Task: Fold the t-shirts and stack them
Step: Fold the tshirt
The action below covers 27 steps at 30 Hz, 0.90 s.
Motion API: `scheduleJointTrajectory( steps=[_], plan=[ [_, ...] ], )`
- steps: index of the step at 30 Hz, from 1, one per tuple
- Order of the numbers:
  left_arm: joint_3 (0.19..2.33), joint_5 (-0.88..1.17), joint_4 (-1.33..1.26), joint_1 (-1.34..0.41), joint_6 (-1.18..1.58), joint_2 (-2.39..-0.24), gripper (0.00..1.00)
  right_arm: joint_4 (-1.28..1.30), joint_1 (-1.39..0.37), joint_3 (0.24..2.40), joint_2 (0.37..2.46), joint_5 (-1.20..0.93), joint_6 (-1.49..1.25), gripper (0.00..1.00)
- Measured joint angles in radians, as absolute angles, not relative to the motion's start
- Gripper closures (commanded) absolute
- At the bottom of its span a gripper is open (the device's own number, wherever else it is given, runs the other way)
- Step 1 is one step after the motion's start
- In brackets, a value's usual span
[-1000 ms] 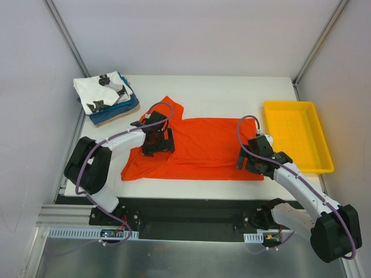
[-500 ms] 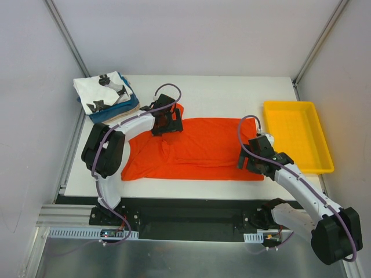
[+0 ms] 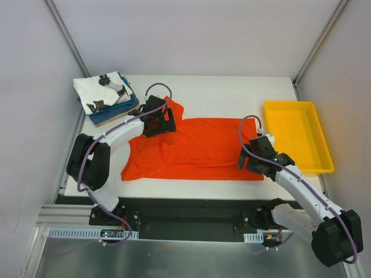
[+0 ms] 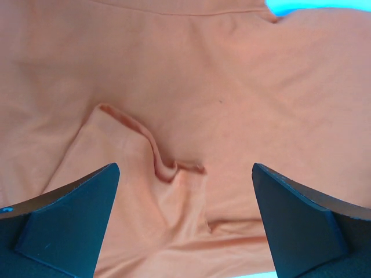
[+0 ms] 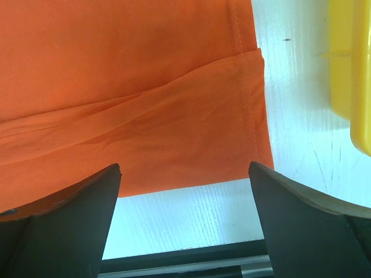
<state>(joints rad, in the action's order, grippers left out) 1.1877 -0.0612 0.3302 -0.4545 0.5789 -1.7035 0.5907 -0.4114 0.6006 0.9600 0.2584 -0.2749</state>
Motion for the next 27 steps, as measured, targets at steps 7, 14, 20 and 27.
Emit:
scheduleJointTrajectory(
  steps=[7,14,20,27],
  plan=[
    [1.135,-0.006,0.326,-0.458,0.582,-1.557,0.16,0.591,-0.411,0.601,0.960,0.251,-0.275,0.03],
    [1.195,0.019,0.373,-0.525,0.582,-1.698,0.64,0.591,-0.411,0.601,0.960,0.250,-0.275,0.03],
    [1.309,-0.051,0.464,-0.564,0.565,-1.854,0.66,0.591,-0.411,0.600,0.960,0.253,-0.272,0.03],
    [1.383,-0.134,0.540,-0.585,0.561,-1.941,0.67,0.589,-0.411,0.596,0.960,0.255,-0.267,0.03]
  ],
)
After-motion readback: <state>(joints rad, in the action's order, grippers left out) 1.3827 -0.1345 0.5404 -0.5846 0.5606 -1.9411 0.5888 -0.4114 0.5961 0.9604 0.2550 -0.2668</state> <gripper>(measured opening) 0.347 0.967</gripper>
